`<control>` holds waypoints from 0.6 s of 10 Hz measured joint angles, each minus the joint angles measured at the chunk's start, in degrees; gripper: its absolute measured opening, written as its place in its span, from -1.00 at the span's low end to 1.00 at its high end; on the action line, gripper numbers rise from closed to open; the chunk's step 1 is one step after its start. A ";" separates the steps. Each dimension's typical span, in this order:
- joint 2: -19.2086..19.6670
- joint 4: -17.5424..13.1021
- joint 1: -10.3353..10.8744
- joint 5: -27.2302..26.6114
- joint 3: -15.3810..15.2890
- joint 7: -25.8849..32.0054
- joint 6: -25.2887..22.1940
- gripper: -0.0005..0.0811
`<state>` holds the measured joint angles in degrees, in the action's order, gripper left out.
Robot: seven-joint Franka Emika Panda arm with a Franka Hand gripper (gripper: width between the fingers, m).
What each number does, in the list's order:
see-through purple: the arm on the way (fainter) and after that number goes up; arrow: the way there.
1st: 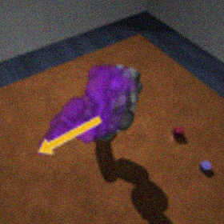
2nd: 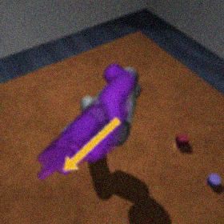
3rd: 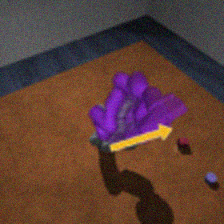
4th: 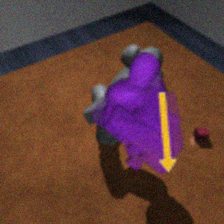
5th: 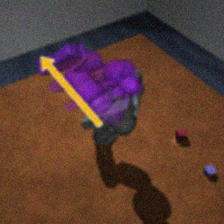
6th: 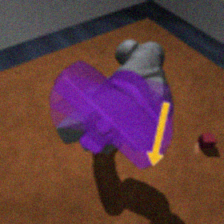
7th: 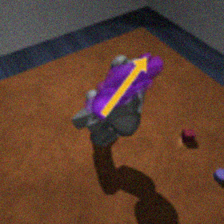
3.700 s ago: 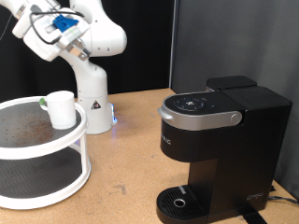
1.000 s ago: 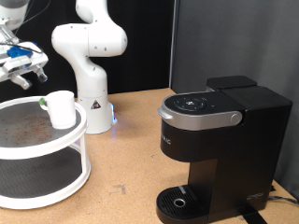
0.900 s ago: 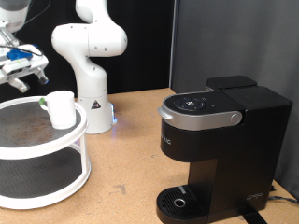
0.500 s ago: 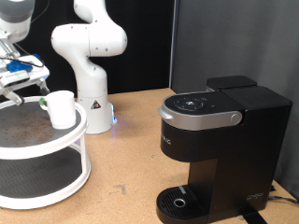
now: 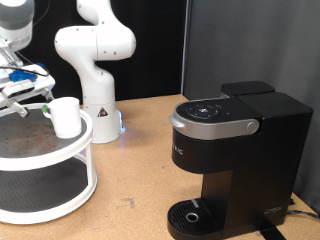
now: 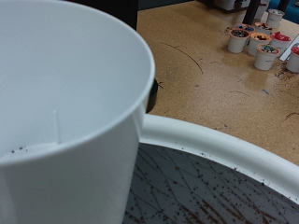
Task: Make a cup of coffee with the keurig machine
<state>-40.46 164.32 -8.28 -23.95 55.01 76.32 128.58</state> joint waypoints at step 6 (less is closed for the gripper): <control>0.03 0.65 0.30 -0.12 0.00 0.00 -0.19 0.91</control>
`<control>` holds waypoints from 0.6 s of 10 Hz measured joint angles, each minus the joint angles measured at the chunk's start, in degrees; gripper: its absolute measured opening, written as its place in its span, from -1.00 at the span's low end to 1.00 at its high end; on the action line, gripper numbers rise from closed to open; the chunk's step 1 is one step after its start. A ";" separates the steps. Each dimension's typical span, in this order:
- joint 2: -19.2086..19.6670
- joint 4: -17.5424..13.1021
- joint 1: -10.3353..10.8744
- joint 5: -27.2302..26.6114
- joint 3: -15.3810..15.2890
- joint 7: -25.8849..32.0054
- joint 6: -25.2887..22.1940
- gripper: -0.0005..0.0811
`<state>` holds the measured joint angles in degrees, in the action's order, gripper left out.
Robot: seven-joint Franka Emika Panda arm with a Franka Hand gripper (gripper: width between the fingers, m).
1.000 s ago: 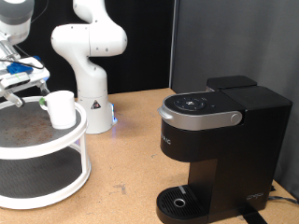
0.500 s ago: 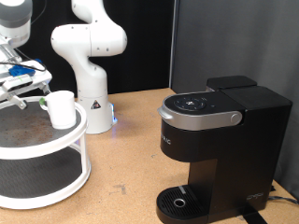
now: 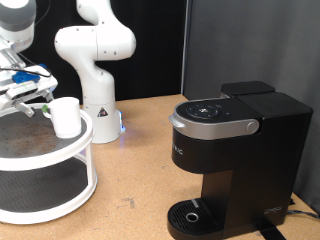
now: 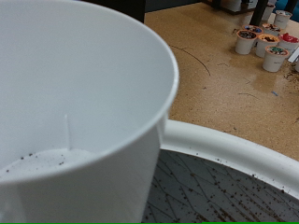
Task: Make a cup of coffee with the keurig machine
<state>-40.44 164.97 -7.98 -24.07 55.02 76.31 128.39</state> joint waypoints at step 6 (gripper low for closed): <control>0.00 -0.15 -0.01 -0.07 0.00 -1.05 -1.58 -0.58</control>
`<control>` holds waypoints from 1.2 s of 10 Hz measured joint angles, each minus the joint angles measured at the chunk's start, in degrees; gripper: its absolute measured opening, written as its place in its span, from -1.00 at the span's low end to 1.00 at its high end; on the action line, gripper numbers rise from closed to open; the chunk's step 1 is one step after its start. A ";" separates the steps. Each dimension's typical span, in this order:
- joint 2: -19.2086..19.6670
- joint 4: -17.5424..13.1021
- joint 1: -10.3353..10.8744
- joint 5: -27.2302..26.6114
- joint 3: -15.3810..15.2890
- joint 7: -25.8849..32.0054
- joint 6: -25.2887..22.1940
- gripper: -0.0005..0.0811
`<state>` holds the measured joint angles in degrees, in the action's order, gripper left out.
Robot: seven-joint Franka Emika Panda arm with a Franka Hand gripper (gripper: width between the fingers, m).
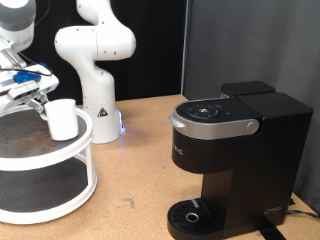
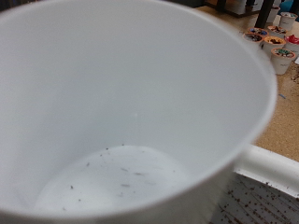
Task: Make a cup of coffee with the keurig machine
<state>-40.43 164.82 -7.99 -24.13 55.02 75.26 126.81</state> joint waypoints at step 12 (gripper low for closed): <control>-4.19 -4.15 -4.14 1.52 -7.89 -12.07 -14.12 -0.81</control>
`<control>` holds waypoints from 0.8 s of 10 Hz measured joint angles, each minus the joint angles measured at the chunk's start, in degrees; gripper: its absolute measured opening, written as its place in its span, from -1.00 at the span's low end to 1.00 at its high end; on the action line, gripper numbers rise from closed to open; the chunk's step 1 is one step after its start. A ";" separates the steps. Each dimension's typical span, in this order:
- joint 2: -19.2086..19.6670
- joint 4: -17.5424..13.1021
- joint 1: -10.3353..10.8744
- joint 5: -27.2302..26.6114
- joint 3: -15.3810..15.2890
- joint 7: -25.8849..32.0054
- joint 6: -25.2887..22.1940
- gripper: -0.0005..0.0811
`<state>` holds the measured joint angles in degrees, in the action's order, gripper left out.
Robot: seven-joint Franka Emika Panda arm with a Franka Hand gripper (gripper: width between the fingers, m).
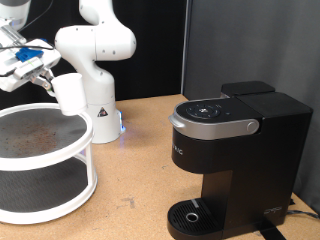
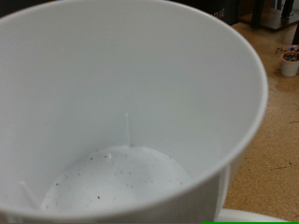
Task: Make a cup of coffee with the keurig machine
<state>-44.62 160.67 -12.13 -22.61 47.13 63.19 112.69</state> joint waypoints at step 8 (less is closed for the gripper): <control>7.17 -0.31 17.40 -10.00 -3.46 -0.24 14.41 -0.81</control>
<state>-37.46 160.36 5.27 -32.62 43.66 62.95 127.10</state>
